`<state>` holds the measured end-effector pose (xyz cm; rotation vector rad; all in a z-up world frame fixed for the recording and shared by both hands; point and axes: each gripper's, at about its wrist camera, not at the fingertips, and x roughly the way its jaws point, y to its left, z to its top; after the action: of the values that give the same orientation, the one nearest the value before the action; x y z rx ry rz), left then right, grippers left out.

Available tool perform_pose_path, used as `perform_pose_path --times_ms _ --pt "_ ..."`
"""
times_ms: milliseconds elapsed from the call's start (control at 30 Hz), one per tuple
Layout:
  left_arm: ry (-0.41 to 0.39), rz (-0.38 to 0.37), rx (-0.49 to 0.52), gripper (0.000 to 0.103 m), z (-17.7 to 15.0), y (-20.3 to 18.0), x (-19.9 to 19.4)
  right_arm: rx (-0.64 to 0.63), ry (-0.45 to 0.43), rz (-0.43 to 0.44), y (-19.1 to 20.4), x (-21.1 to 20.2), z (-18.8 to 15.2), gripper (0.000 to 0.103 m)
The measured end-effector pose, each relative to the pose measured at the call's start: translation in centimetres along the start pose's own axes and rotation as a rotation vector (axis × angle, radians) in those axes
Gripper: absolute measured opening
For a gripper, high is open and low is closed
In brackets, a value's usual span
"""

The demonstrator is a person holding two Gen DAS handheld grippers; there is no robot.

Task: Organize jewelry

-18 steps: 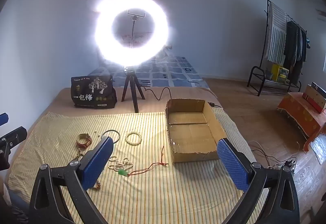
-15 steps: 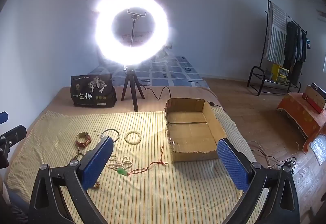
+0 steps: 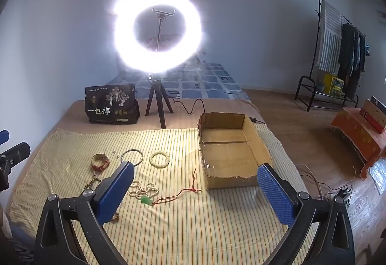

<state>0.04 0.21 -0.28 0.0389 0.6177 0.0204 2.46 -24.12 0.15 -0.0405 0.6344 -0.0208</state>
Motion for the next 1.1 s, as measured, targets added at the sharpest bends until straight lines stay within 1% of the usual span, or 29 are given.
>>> perform_pose_path --times_ms 367,1100 --pt "-0.013 0.01 -0.012 0.103 -0.07 0.25 -0.12 -0.012 -0.001 -0.001 0.29 -0.04 0.0 0.103" --pt "-0.011 0.006 -0.014 0.103 0.04 0.33 -0.1 -0.026 0.008 0.011 0.65 0.17 -0.31 0.103"
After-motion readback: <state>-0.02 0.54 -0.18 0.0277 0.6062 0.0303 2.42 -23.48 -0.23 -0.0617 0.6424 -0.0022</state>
